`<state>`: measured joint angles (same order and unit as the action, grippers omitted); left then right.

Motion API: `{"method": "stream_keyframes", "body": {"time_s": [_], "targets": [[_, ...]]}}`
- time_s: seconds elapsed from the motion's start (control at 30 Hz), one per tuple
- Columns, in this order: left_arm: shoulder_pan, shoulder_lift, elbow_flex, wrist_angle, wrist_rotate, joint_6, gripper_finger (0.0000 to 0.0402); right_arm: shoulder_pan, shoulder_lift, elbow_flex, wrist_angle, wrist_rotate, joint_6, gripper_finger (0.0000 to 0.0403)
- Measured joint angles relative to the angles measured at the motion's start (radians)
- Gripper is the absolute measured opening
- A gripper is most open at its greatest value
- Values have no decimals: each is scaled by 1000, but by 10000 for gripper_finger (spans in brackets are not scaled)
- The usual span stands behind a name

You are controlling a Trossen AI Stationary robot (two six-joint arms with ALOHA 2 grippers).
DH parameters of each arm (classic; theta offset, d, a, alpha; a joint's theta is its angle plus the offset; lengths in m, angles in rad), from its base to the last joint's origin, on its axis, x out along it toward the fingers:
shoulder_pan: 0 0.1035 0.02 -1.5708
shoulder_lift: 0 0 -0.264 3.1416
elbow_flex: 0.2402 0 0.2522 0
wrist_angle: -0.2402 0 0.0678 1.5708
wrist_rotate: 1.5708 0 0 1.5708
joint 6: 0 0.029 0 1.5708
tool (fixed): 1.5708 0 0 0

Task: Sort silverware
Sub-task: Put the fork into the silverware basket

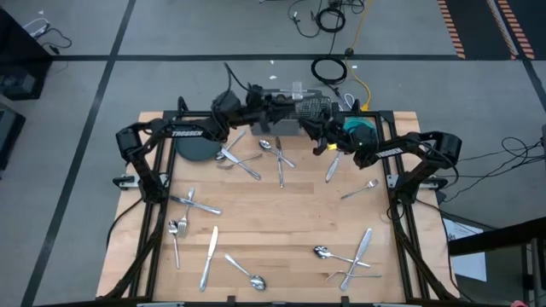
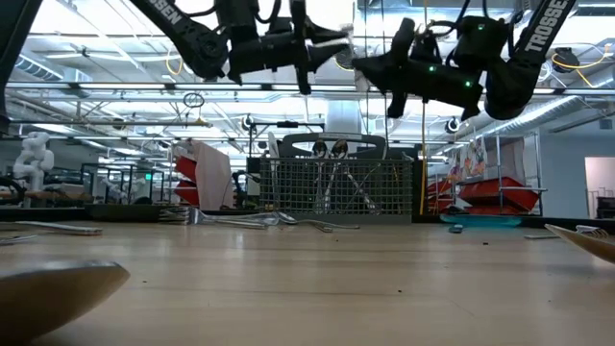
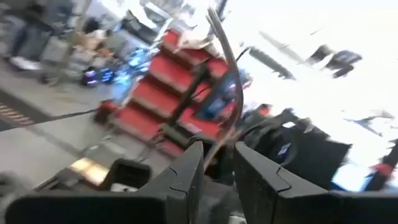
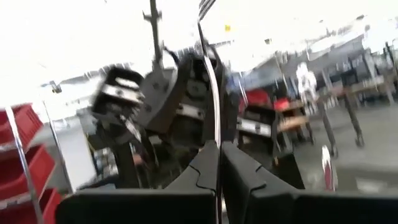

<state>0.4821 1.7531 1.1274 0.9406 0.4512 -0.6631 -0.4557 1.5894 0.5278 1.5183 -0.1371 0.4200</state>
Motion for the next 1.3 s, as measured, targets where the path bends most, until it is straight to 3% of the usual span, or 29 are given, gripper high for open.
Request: {"method": "stream_keyframes", "body": {"time_s": [0.17, 0.3, 0.57, 0.8, 1.3], "targets": [[34, 0, 0, 110, 39, -147, 93, -3, 0, 2, 47, 14, -33, 0], [41, 0, 0, 86, 40, -168, 93, -2, 0, 16, 49, 19, -43, 0], [20, 0, 0, 36, 42, -86, 93, 0, 0, 58, 37, 0, -51, 0], [-2, 0, -1, -14, 19, -9, 93, 0, 0, 120, -83, -47, -59, 0], [0, 0, 0, 18, 10, -2, 88, 25, 0, 130, -181, -43, -88, 0]]}}
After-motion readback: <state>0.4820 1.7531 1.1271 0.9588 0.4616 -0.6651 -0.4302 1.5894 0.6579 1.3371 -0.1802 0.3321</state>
